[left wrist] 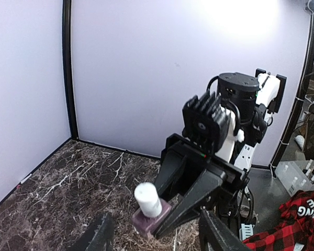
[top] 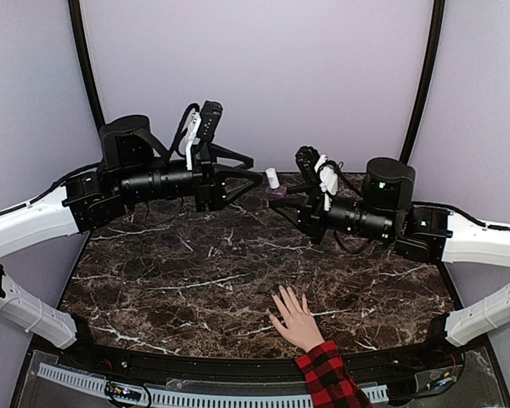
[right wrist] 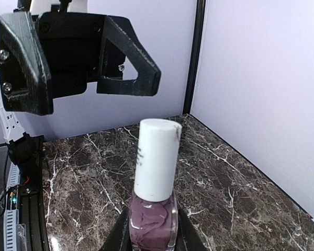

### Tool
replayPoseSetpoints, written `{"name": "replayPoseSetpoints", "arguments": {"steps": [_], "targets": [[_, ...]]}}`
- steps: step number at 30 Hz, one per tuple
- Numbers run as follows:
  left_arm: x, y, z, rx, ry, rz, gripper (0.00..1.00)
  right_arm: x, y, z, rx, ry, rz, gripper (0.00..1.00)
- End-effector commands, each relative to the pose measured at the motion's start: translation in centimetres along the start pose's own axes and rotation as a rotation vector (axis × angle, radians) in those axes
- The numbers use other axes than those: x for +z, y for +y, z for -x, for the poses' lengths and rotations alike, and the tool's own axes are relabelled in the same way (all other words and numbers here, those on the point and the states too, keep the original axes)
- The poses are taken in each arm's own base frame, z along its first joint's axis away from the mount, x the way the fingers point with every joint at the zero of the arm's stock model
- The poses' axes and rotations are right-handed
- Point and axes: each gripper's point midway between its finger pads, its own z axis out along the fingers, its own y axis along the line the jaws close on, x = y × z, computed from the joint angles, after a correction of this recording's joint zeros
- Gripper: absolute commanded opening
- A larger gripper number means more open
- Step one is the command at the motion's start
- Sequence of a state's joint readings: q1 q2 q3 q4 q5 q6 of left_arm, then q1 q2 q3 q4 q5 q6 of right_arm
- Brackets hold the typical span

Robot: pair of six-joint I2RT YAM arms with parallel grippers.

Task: Paint the nails
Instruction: Screw the nail polish bottle cap onto the nail polish bottle.

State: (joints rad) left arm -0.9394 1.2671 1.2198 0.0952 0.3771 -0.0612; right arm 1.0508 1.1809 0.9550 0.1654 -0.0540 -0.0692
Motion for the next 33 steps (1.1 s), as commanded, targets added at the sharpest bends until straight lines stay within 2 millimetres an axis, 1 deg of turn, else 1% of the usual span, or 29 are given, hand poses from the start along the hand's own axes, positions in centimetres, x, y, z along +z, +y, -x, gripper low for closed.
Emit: {"name": "replayPoseSetpoints", "arguments": {"steps": [1,7,12,19,22,29,33], "targets": [[0.7,0.6,2.8,-0.071,-0.078,0.012,0.55,0.5,-0.8,2.2,0.019,-0.061,-0.037,0.0],[1.7,0.8,2.6,-0.096,-0.079,0.002,0.51,0.6,-0.8,2.2,0.013,-0.06,-0.035,0.0],[2.5,0.7,1.9,-0.112,-0.06,-0.022,0.48,0.7,-0.8,2.1,0.009,-0.058,-0.031,0.0],[2.9,0.5,1.6,-0.108,-0.056,-0.045,0.39,0.6,-0.8,2.1,0.008,-0.057,-0.036,0.0],[3.0,0.4,1.4,-0.101,-0.052,-0.058,0.34,0.6,-0.9,2.0,0.008,-0.056,-0.038,0.0],[3.3,0.3,0.6,-0.093,-0.029,-0.07,0.3,0.5,-0.9,2.2,0.004,-0.06,-0.038,0.0],[3.3,0.3,0.4,-0.083,-0.027,-0.07,0.19,0.5,-0.9,2.1,0.004,-0.057,-0.04,0.0]]}}
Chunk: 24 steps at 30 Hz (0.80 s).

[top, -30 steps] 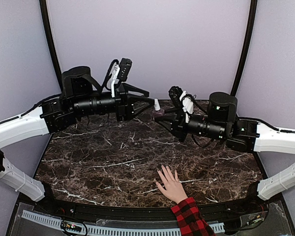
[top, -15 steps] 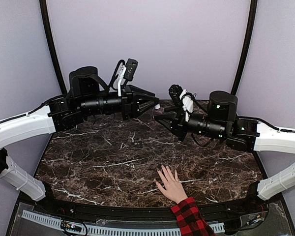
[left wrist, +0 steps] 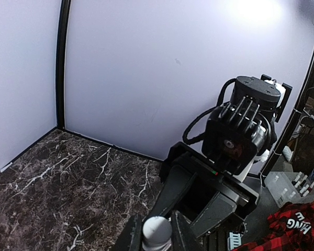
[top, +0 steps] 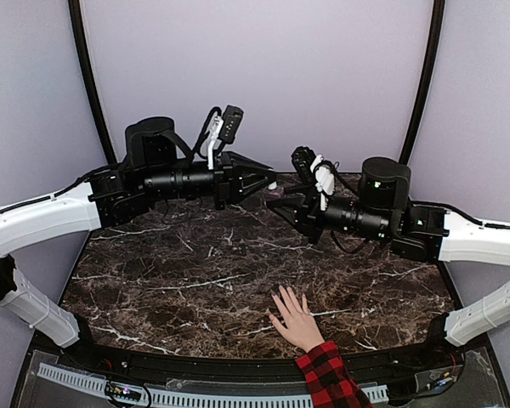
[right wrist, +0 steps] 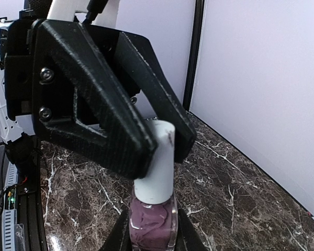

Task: Paint the nails
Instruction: Screw the nail polish bottle cap onto the nail polish bottle.

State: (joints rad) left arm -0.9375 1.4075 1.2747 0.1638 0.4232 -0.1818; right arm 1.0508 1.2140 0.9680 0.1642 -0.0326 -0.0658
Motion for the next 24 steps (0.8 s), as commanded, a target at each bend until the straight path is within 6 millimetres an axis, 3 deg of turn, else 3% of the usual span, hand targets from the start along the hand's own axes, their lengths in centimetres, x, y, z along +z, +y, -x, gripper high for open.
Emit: {"name": "replayPoseSetpoints", "arguments": {"steps": [1,8,13,19,24], "targets": [[-0.4,-0.9,1.7,0.052,-0.043,-0.033,0.18,-0.4,-0.6,2.8,-0.001,-0.081,-0.021,0.0],[-0.4,-1.4,0.8,0.096,-0.026,-0.068,0.0,-0.3,-0.5,3.1,-0.001,-0.08,-0.012,0.0],[-0.4,-1.7,-0.2,0.114,-0.014,-0.093,0.0,-0.3,-1.2,3.9,0.014,-0.089,-0.03,0.0],[-0.1,-0.7,-1.5,0.117,0.009,-0.055,0.0,0.0,-1.7,4.3,0.02,-0.082,-0.05,0.0],[-0.2,-1.3,-2.2,0.12,0.025,-0.092,0.0,-0.5,-0.5,5.2,-0.016,-0.118,0.032,0.0]]}}
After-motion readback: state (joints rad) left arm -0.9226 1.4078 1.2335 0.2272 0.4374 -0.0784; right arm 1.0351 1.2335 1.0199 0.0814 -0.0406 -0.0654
